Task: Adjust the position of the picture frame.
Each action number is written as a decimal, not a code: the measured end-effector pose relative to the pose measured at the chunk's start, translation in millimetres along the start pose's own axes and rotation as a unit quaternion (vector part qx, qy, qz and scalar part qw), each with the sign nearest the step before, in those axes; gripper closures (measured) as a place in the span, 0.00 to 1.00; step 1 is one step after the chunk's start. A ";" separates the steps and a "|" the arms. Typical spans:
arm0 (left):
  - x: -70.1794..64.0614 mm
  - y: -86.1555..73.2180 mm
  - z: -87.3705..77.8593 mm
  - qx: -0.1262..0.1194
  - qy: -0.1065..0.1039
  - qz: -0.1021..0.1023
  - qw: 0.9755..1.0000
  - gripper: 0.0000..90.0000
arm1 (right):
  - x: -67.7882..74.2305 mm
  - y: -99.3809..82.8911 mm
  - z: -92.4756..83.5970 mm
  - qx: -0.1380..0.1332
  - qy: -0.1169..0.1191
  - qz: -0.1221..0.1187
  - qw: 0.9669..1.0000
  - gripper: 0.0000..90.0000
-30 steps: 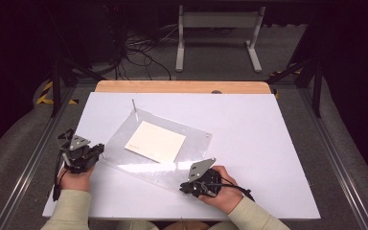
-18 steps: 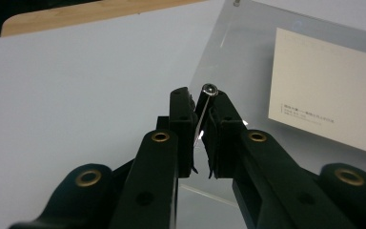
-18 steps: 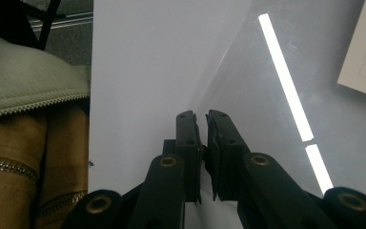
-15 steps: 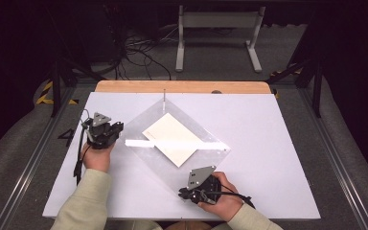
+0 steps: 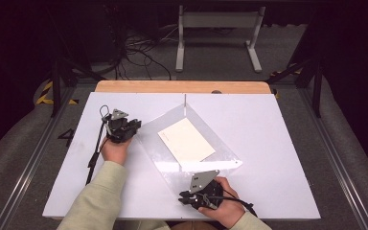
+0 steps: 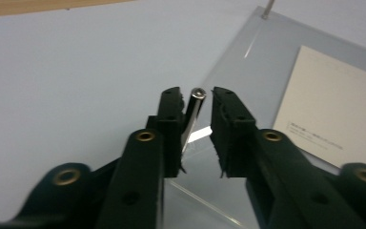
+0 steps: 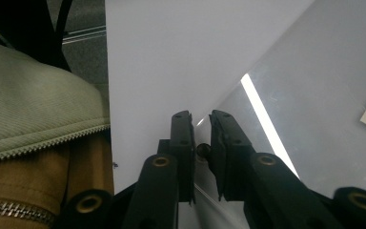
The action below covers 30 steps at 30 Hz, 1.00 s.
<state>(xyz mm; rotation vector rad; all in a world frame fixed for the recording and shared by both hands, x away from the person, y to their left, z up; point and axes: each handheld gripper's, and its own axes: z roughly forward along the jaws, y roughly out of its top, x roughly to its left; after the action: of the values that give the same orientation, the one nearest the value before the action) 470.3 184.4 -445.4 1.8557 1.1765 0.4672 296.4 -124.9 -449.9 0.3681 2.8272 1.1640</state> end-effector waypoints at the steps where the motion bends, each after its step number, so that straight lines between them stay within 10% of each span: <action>1: -0.4 -0.2 -1.7 -0.001 -0.003 -0.002 1.000 0.81 | 0.0 0.0 0.0 0.000 0.000 0.000 1.000 0.85; 7: -7.2 -5.0 -30.0 0.001 -0.007 0.023 1.000 0.61 | -18.1 -3.6 -30.9 -0.043 -0.029 0.031 0.998 0.80; 12: -18.5 -14.7 -53.0 0.000 -0.059 0.038 0.998 0.62 | -52.3 -22.7 -72.3 -0.066 -0.100 0.084 0.989 0.80; 18: -51.2 -24.2 -69.8 0.005 -0.128 0.085 0.988 0.61 | -90.4 -52.6 -100.3 -0.055 -0.154 0.156 0.974 0.77; 23: -68.0 -29.8 -73.0 0.018 -0.149 0.114 0.982 0.60 | -103.7 -65.0 -104.9 -0.034 -0.179 0.174 0.968 0.77; 27: -66.4 -38.2 -71.5 0.038 -0.156 0.103 0.982 0.60 | -111.8 -76.6 -109.8 -0.004 -0.201 0.195 0.960 0.79; 30: -61.2 -38.9 -72.7 0.037 -0.153 0.092 0.983 0.61 | -113.3 -80.1 -109.8 0.001 -0.196 0.198 0.960 0.80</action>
<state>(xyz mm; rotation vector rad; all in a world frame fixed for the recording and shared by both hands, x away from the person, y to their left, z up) 369.7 172.3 -429.1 2.0248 0.8319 0.2300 374.4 -282.7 -431.5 1.0731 2.4681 0.9980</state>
